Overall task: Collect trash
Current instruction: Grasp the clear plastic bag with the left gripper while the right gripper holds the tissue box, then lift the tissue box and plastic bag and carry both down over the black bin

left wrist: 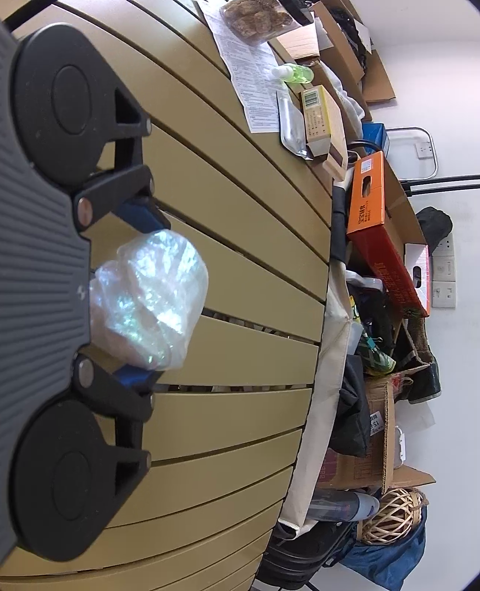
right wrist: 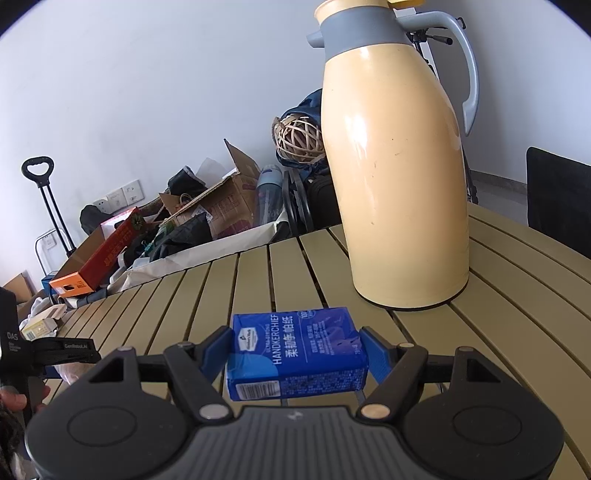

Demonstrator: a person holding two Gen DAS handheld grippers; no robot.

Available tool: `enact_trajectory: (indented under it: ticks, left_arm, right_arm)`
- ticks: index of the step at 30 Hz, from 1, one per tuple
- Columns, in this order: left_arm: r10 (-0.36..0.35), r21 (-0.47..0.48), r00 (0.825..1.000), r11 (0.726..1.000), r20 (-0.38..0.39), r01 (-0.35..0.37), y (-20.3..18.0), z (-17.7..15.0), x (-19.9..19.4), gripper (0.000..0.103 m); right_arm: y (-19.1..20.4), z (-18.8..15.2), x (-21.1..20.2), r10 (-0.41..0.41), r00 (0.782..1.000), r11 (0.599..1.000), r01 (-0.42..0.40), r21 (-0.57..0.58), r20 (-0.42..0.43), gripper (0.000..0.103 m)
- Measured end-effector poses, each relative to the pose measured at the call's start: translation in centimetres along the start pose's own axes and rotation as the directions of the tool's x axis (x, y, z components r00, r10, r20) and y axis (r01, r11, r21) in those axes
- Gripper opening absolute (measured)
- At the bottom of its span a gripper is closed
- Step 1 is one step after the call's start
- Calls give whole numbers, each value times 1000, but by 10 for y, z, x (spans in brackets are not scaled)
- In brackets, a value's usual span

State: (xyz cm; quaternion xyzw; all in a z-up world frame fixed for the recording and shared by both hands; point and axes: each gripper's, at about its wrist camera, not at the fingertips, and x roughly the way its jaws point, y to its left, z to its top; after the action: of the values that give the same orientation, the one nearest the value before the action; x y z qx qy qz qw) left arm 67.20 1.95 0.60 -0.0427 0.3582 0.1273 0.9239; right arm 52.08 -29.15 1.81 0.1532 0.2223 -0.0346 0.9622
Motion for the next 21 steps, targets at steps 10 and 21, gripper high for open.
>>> enact_trajectory:
  ticks: [10,21]
  left_arm:
    - [9,-5,1000,1000,14,-9,7,-2,-10,51]
    - [-4,9,997,1000,73,4,18,-13,-60,50]
  right_arm:
    - [3,-1,-2,19,1000,1000,-19,-4,0,74]
    - [13,-11,-21,73,997,997,-74,-27,-5,74]
